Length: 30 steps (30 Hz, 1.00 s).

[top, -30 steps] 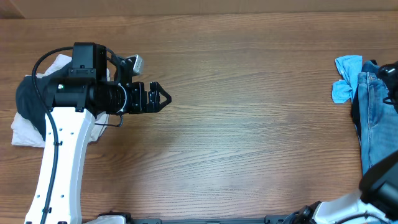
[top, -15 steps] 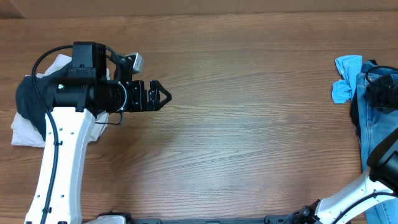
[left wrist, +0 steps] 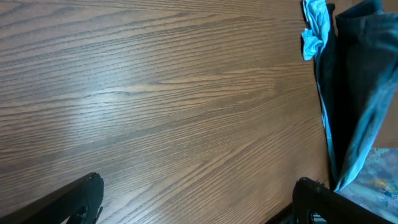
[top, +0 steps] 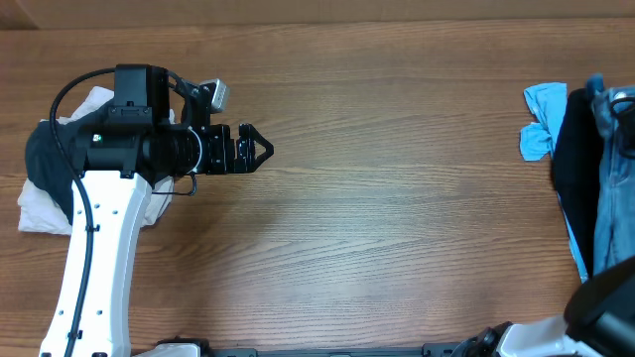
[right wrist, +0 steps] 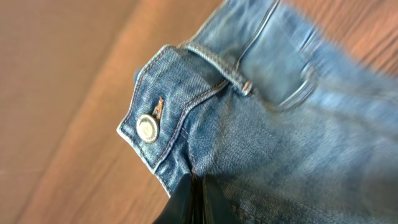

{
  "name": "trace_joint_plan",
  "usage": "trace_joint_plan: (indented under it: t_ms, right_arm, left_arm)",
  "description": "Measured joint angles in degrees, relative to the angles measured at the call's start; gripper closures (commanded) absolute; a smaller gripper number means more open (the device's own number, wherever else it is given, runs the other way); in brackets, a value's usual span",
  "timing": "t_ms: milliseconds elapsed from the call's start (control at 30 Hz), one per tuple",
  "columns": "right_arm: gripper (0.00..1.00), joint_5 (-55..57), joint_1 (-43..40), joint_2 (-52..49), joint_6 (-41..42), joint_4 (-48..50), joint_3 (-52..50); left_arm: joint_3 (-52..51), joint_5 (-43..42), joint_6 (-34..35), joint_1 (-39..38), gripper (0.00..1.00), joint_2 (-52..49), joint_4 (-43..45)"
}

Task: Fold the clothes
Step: 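Reach the right gripper to the blue jeans waistband at the right edge, then grasp the jeans waistband with the right gripper and drag it to table center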

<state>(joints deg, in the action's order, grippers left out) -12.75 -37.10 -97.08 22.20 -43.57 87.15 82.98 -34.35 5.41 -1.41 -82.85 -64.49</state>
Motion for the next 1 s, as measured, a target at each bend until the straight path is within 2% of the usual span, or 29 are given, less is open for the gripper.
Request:
trace_joint_plan:
  t_ms: [200, 300, 467, 600, 767, 867, 1000]
  right_arm:
    - [0.96, -4.46, 2.51, -0.42, -2.03, -2.97, 0.5]
    - [0.96, -9.2, 6.84, -0.7, -4.68, -2.93, 0.5]
    - [0.96, -17.88, 20.2, -0.7, -7.72, -2.73, 0.5]
    - [0.96, -20.44, 34.53, -0.7, -11.21, -2.71, 0.5]
    - [0.96, -16.57, 54.18, -0.7, -14.75, -1.68, 0.5]
    - [0.96, -13.18, 62.79, -1.16, -16.06, -1.42, 0.48]
    - [0.96, -12.24, 73.05, -4.72, -17.05, 4.17, 0.46]
  left_arm:
    - [0.0, 0.0, 0.0, 0.0, 0.0, 0.0, 0.0]
    - [0.0, 0.0, 0.0, 0.0, 0.0, 0.0, -0.02]
    - [0.0, 0.0, 0.0, 0.0, 0.0, 0.0, -0.11]
    - [0.02, -0.02, 0.0, 0.0, 0.0, 0.0, 0.22]
    - [3.8, 1.09, -1.11, 0.2, 0.0, -0.11, -1.2]
    - [9.14, 4.52, -1.53, 1.38, 0.0, -0.2, -3.43]
    - [17.53, 9.53, -3.48, 3.58, 0.0, -0.2, -5.64]
